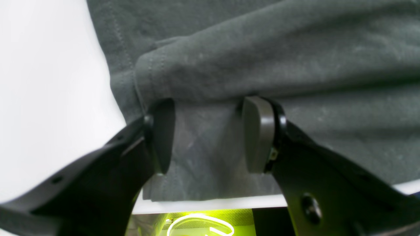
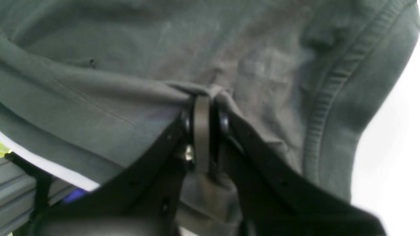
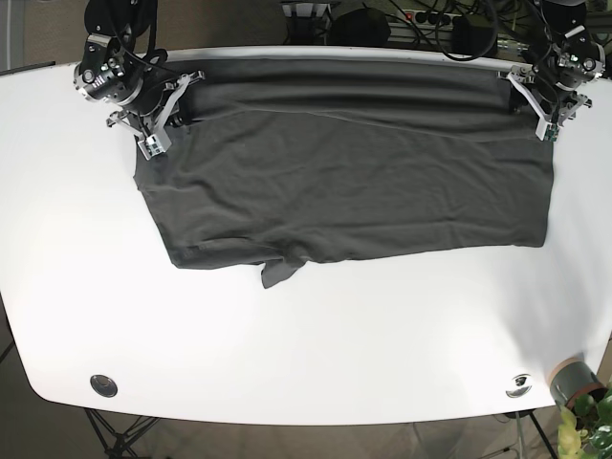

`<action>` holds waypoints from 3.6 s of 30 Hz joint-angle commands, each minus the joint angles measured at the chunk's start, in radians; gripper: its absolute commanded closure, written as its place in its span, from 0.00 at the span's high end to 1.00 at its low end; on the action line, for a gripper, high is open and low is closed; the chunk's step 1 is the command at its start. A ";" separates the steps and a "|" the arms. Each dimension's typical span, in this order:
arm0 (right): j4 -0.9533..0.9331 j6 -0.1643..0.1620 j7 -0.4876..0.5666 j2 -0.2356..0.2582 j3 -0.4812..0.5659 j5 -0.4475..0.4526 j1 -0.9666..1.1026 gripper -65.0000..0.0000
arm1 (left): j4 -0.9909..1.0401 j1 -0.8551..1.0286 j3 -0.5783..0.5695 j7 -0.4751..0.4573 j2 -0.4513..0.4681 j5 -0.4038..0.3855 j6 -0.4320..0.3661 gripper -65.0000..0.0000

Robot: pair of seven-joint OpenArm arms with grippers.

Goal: Fold the T-shirt properly

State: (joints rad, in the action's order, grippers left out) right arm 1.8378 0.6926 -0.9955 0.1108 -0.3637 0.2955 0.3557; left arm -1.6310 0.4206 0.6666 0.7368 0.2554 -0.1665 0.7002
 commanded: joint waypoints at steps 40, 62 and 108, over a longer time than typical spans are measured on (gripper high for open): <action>-0.002 0.006 0.046 0.002 -0.010 0.006 -0.129 0.03 | -0.015 -0.007 0.129 0.004 0.008 -0.017 -0.002 0.48; 0.030 0.006 0.056 0.003 -0.010 0.005 -0.205 0.75 | -0.015 -0.095 0.267 0.005 0.009 -0.212 -0.002 0.49; -1.015 0.006 0.450 0.074 0.001 -0.206 -0.855 0.60 | -0.010 -0.249 0.198 0.005 0.014 -0.103 -0.002 0.49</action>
State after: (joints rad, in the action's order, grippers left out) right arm 0.8108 0.6926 -0.5518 0.1799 -0.3611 0.0822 -0.4732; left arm -1.6264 0.2008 0.8703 0.7650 0.2447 -0.2584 0.6998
